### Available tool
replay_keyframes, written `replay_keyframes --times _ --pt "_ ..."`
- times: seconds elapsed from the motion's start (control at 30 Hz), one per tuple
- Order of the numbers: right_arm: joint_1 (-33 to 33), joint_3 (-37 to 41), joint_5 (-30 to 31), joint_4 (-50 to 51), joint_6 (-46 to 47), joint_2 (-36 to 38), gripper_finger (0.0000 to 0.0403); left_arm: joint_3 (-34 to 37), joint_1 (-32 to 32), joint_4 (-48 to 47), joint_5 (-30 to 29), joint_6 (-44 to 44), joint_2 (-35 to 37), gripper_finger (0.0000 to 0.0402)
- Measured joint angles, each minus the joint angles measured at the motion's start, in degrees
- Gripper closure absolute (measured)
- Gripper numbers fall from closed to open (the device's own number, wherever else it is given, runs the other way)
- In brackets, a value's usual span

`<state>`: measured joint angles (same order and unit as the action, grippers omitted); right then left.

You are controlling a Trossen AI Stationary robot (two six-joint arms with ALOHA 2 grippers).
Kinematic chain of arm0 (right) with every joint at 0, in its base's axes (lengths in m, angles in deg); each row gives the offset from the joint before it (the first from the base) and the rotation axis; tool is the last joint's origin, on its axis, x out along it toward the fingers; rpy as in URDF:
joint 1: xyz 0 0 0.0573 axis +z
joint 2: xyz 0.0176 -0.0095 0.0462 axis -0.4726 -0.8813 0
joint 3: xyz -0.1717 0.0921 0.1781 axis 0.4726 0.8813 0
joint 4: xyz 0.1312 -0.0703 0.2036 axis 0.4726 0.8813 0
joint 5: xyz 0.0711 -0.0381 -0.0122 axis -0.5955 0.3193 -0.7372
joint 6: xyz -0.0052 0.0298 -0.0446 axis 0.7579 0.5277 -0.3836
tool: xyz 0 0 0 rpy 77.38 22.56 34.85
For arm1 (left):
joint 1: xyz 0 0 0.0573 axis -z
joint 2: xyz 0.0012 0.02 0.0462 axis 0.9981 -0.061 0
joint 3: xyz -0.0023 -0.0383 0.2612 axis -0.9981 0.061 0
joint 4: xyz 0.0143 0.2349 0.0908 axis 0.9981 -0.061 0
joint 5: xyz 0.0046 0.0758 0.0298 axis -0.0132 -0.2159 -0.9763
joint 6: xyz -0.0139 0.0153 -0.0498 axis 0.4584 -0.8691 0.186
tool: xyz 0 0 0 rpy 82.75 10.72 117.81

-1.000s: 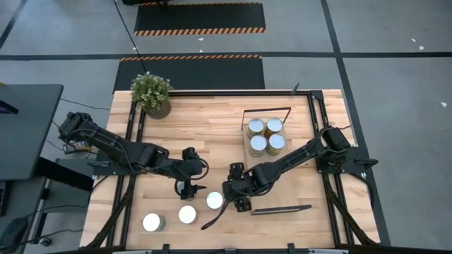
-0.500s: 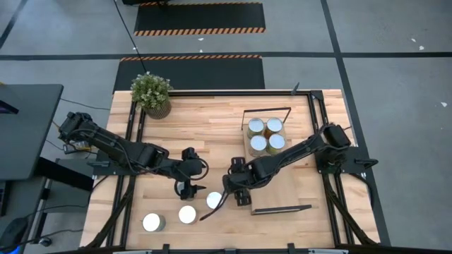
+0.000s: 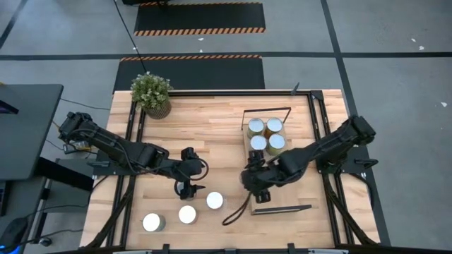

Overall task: Pick and place cans onto a shelf
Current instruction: Put the canned oranges on the shelf

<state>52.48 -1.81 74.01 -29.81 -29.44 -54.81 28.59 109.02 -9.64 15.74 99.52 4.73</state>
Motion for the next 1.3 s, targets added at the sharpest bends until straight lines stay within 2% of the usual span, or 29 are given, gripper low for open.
replay_keyframes --times 0.3,0.57,0.7,0.83,0.9,1.3 --pt "1.5 11.8 1.1 1.8 5.5 9.9 0.0078 0.0 0.9 0.0 -0.1 0.2 0.0 0.0013" --pt "1.0 18.4 -2.1 5.2 7.6 17.0 0.0078 0.0 0.9 0.5 -0.4 0.5 0.0 0.0013" --pt "1.0 20.5 -2.3 8.2 9.2 18.0 0.0078 0.0 1.1 2.1 -4.3 -0.1 -0.1 0.0013" --pt "1.0 21.4 -3.3 10.3 10.5 17.7 0.0078 0.0 1.8 3.4 -13.0 -0.3 -1.4 0.0013" --pt "1.0 22.1 -3.3 10.3 10.4 17.8 0.0078 0.0 2.1 4.0 -15.1 -0.3 -2.4 0.0013" --pt "-0.2 26.1 -0.4 8.6 9.1 19.6 0.0078 0.0 5.6 6.8 -15.3 -1.8 -7.8 0.0013"
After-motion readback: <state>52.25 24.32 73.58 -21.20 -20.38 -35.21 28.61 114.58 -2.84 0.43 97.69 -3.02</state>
